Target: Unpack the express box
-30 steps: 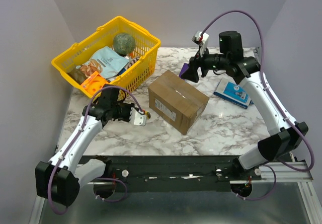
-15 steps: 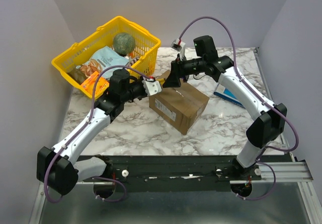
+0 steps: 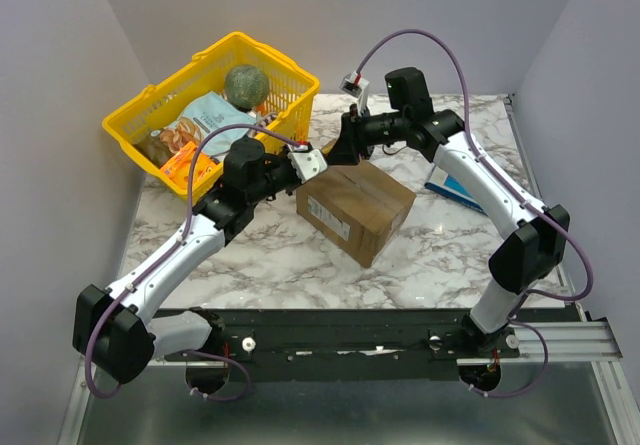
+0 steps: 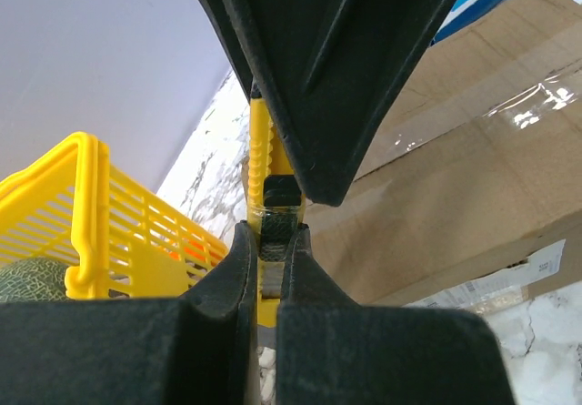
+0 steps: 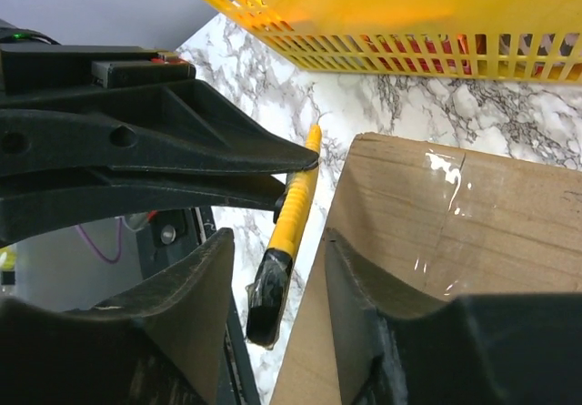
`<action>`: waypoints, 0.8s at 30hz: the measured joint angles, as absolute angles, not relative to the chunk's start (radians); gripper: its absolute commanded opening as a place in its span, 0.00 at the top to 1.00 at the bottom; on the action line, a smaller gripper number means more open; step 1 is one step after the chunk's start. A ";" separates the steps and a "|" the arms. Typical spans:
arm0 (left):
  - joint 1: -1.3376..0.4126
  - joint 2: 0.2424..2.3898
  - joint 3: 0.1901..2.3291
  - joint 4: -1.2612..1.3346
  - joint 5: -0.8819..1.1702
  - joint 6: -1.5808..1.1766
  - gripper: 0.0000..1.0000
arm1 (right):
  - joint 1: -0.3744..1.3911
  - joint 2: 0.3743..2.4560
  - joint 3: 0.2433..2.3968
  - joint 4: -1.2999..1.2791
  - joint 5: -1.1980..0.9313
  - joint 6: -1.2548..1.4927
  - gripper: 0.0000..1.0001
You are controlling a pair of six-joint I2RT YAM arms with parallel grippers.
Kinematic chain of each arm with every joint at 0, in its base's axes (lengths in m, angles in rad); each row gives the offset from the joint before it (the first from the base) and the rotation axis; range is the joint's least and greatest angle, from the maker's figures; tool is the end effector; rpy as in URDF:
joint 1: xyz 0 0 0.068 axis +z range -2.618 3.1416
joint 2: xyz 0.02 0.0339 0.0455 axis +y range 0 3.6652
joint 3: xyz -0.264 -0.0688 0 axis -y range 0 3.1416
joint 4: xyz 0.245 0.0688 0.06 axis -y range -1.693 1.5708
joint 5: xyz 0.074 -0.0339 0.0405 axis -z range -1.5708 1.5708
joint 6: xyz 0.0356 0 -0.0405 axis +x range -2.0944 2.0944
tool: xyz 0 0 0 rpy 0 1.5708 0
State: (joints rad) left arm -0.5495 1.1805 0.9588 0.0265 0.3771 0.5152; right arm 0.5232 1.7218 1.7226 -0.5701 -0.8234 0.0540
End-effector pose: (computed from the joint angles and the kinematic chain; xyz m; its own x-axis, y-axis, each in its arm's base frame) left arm 0.2292 -0.1558 0.3415 0.2471 0.3859 -0.8889 0.7721 0.4759 0.4212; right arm 0.3225 0.2162 0.3818 -0.5135 -0.2538 -0.8197 -0.8483 0.2943 0.4403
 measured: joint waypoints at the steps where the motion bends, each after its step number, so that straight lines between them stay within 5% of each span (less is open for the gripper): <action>1: -0.551 1.181 0.959 0.028 0.377 0.511 1.00 | 0.524 1.723 1.723 -0.569 -0.822 0.054 0.67; 3: -0.553 1.182 0.959 0.028 0.377 0.507 1.00 | 0.524 1.723 1.723 -0.567 -0.818 0.054 0.83; 4: -0.554 1.183 0.959 0.028 0.377 0.506 0.98 | 0.524 1.723 1.723 -0.566 -0.811 0.054 0.99; 7: -0.554 1.185 0.967 0.020 0.377 0.506 0.54 | 0.518 1.723 1.719 -0.567 -0.776 0.046 0.99; 10: -0.554 1.204 1.003 -0.021 0.390 0.495 0.38 | 0.515 1.718 1.718 -0.579 -0.779 -0.004 0.99; 24: -0.513 1.246 1.142 -0.226 0.633 0.381 0.33 | 0.465 1.505 1.691 -0.828 -0.861 -0.597 0.99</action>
